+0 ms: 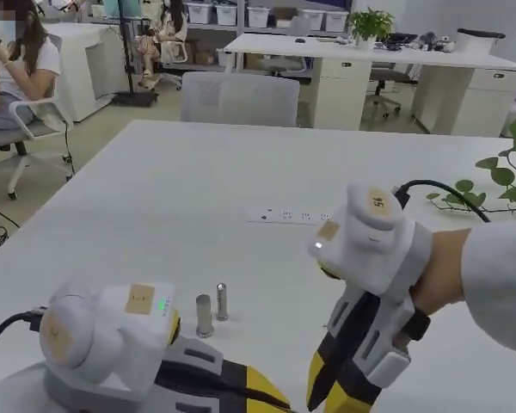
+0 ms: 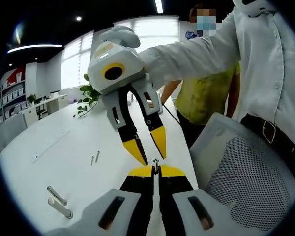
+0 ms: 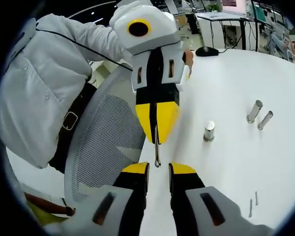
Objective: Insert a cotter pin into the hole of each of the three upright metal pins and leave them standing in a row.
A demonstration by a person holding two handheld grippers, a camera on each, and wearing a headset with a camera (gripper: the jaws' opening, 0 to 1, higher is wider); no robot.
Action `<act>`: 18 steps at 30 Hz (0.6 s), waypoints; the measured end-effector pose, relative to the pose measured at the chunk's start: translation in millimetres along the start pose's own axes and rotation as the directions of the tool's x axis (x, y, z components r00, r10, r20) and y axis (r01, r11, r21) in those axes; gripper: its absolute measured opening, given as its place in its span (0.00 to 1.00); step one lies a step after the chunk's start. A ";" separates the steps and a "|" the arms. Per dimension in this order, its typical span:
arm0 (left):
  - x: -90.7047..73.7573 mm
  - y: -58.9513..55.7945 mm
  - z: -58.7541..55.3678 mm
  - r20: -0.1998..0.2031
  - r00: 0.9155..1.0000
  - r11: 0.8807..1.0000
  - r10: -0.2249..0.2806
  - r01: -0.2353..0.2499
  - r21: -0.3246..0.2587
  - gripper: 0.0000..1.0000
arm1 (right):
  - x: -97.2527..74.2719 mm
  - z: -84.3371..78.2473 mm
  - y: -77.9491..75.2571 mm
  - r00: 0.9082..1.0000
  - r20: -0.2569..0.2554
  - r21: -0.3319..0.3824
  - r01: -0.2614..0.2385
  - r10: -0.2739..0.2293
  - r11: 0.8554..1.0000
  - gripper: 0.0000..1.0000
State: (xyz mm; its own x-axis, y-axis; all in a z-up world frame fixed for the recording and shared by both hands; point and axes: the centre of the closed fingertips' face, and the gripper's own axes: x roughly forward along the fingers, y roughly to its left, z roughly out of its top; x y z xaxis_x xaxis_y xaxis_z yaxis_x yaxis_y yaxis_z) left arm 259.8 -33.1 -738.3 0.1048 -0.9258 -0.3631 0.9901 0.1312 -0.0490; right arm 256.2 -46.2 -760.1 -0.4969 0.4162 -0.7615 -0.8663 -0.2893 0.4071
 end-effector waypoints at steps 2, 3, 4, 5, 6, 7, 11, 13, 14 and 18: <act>0.0 -1.5 1.8 0.007 1.000 1.000 -0.007 0.007 0.005 0.00 | 0.9 0.8 0.8 1.000 0.002 -0.006 -0.005 0.005 1.000 0.18; 0.1 -2.6 2.1 0.006 1.000 1.000 -0.012 0.012 0.005 0.00 | 1.7 1.6 3.8 1.000 0.006 -0.005 -0.022 0.022 1.000 0.18; 0.1 -3.3 2.3 0.006 1.000 1.000 -0.015 0.015 0.010 0.00 | 2.0 2.1 5.0 1.000 0.009 -0.004 -0.028 0.028 1.000 0.18; 0.1 -4.7 3.1 0.009 1.000 1.000 -0.022 0.022 0.013 0.00 | 2.5 3.2 7.6 0.999 0.015 -0.001 -0.044 0.044 0.999 0.18; 0.0 -5.4 3.6 0.010 1.000 1.000 -0.023 0.023 0.016 0.00 | 2.6 3.7 9.2 0.998 0.017 0.000 -0.053 0.053 0.999 0.17; -0.3 -6.8 4.1 0.010 1.000 0.999 -0.027 0.027 0.022 0.00 | 2.7 3.2 11.1 0.998 0.015 0.002 -0.063 0.063 0.998 0.17; -0.5 -11.9 6.2 0.012 0.999 0.998 -0.042 0.041 0.040 0.00 | 4.0 -0.5 14.8 0.996 0.006 0.009 -0.091 0.091 0.996 0.16; -0.2 -12.9 6.3 0.012 0.999 0.998 -0.043 0.043 0.048 0.00 | 4.6 -0.5 16.0 0.995 0.013 0.013 -0.101 0.101 0.995 0.15; 0.0 -14.0 6.6 0.013 0.999 0.998 -0.048 0.047 0.049 0.00 | 5.0 -1.0 17.1 0.994 0.015 0.016 -0.109 0.109 0.994 0.15; 0.3 -17.5 9.7 0.018 0.998 0.997 -0.059 0.058 0.059 0.00 | 6.7 -1.7 20.5 0.991 0.019 0.026 -0.133 0.132 0.991 0.15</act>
State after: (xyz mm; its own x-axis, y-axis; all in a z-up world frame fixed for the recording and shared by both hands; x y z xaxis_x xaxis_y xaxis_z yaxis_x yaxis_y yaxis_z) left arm 243.4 -39.1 -728.5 0.0477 -0.9382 -0.3427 0.9983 0.0563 -0.0150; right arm 235.1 -50.8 -757.8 -0.6081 0.3902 -0.6914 -0.7936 -0.3199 0.5175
